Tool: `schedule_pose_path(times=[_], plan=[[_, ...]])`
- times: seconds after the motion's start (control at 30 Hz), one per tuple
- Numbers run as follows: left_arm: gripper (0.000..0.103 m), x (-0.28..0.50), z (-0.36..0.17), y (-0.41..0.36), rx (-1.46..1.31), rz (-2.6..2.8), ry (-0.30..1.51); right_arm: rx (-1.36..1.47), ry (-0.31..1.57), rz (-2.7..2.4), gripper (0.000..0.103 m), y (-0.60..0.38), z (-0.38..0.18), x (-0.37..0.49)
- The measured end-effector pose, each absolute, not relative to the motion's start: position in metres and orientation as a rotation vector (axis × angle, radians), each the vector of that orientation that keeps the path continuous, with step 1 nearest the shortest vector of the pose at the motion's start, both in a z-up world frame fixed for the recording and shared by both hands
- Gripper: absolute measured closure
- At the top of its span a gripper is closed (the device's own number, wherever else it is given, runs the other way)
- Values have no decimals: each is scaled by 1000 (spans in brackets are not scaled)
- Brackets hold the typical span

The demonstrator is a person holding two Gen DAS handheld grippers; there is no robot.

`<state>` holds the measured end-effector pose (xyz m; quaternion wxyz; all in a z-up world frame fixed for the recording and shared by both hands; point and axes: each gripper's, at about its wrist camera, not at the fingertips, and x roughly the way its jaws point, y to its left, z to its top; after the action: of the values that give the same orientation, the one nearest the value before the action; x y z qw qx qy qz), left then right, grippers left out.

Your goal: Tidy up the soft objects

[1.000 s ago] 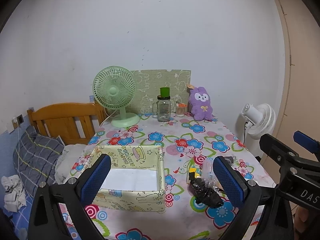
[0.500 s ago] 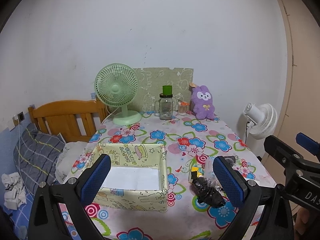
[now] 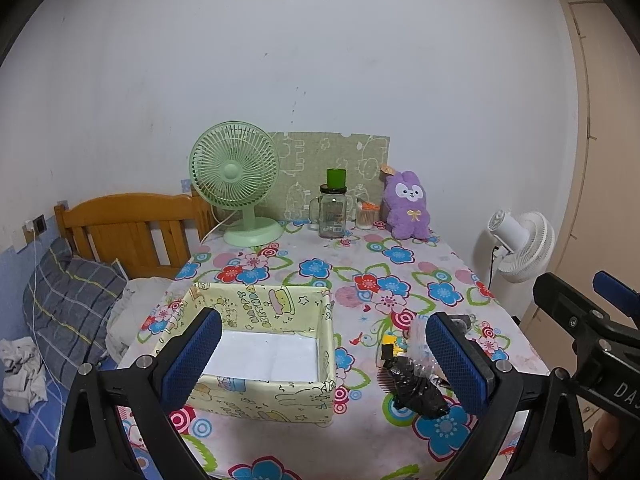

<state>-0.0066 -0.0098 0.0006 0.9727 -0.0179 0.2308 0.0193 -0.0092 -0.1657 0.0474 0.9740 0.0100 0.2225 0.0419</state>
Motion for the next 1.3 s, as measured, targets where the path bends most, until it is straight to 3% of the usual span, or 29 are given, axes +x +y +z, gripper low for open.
schedule_pose_path(times=[0.7, 1.3], plan=[[2, 11, -8, -21, -12, 9, 463, 14, 470, 102, 0, -169, 39, 7], [9, 46, -54, -64, 28, -102, 534, 21, 507, 75, 4, -193, -6, 37]])
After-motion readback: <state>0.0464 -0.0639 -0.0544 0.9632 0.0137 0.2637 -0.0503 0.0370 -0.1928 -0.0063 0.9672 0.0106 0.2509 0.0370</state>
